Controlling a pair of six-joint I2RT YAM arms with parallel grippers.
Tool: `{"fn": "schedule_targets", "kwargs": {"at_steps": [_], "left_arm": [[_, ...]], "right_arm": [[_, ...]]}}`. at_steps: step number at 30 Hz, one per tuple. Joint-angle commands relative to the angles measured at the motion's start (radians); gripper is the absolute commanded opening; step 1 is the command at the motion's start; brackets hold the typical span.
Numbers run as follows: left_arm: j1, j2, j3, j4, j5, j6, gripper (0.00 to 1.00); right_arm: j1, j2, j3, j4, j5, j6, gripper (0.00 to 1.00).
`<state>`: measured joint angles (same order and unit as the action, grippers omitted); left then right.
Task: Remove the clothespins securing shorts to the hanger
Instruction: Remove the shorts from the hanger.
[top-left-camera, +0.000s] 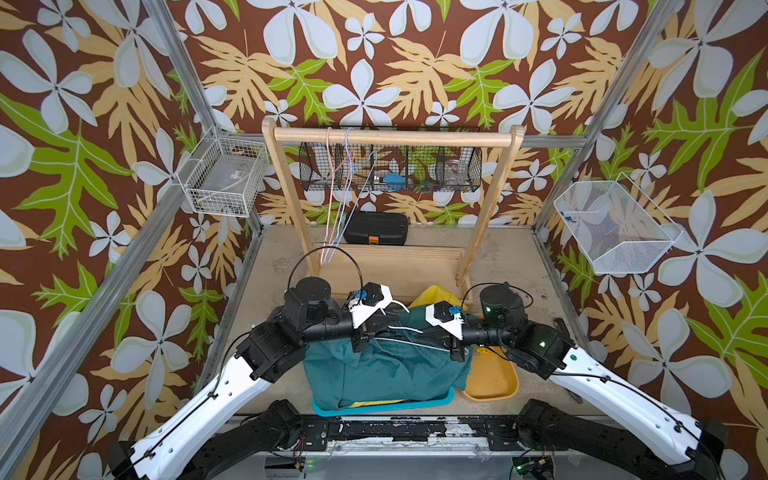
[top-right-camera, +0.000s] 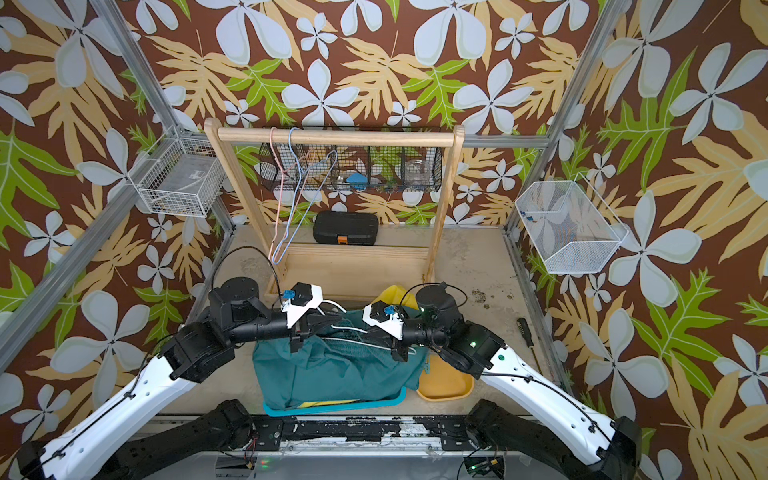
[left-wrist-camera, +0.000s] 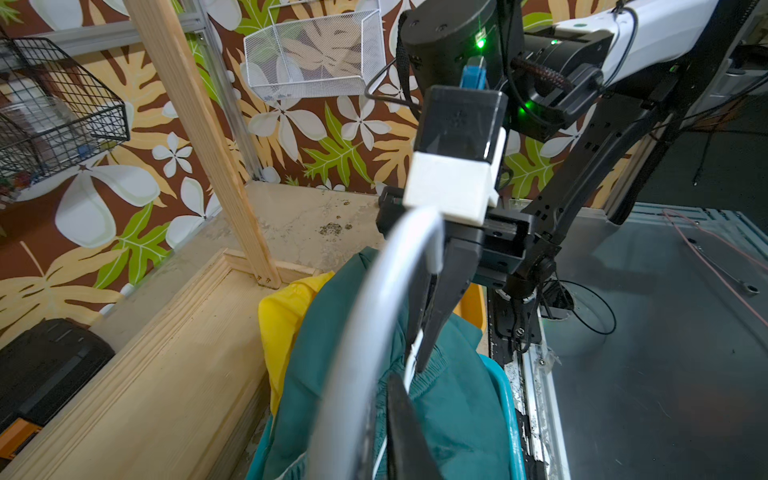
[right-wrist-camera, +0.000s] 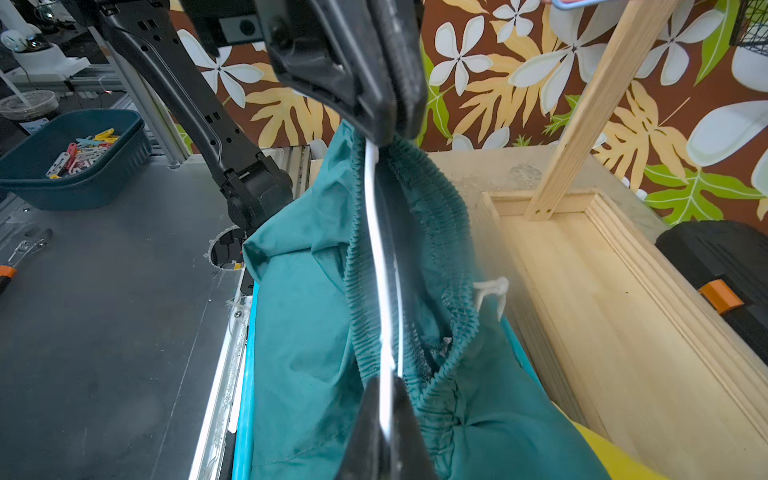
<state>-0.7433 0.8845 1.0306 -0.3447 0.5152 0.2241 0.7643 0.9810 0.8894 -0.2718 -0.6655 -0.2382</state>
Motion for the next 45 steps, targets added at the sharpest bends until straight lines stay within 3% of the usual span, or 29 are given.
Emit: {"fn": "schedule_targets", "kwargs": {"at_steps": [1,2,4,10,13,18,21,27,33,39,45], "left_arm": [[0.0,-0.005,-0.001,0.046,-0.04,-0.046,0.69],[0.0,-0.008,-0.001,0.041,-0.065,-0.053,0.82],[0.001,-0.013,-0.003,0.024,-0.125,-0.068,0.95],[-0.001,-0.063,-0.033,-0.117,-0.318,-0.111,0.99],[0.0,-0.089,-0.044,-0.198,-0.47,-0.178,0.98],[0.0,-0.072,-0.017,-0.354,-0.621,-0.288,0.87],[-0.001,-0.064,0.007,-0.418,-0.581,-0.329,0.8],[0.0,-0.023,0.03,-0.456,-0.613,-0.398,0.61],[-0.001,0.048,0.021,-0.45,-0.65,-0.411,0.45],[-0.001,0.067,0.013,-0.442,-0.697,-0.414,0.43],[-0.001,0.075,-0.004,-0.414,-0.642,-0.388,0.43]], "right_arm": [[0.001,0.014,0.015,-0.001,-0.038,0.019,0.0],[0.001,0.01,0.01,0.001,-0.037,0.017,0.0],[0.0,-0.013,-0.01,0.02,-0.027,0.022,0.0],[0.001,-0.082,-0.038,0.044,-0.011,0.03,0.0],[0.0,-0.087,-0.037,0.033,-0.002,0.03,0.0],[0.001,-0.088,-0.027,0.015,0.022,0.025,0.0],[0.0,-0.096,-0.025,0.013,0.037,0.026,0.0],[0.0,-0.125,-0.009,-0.002,0.059,0.047,0.0],[0.0,-0.214,0.095,-0.176,0.158,0.076,0.0],[0.001,-0.317,0.172,-0.384,0.335,0.108,0.0],[0.001,-0.396,0.217,-0.486,0.428,0.114,0.0]]}}
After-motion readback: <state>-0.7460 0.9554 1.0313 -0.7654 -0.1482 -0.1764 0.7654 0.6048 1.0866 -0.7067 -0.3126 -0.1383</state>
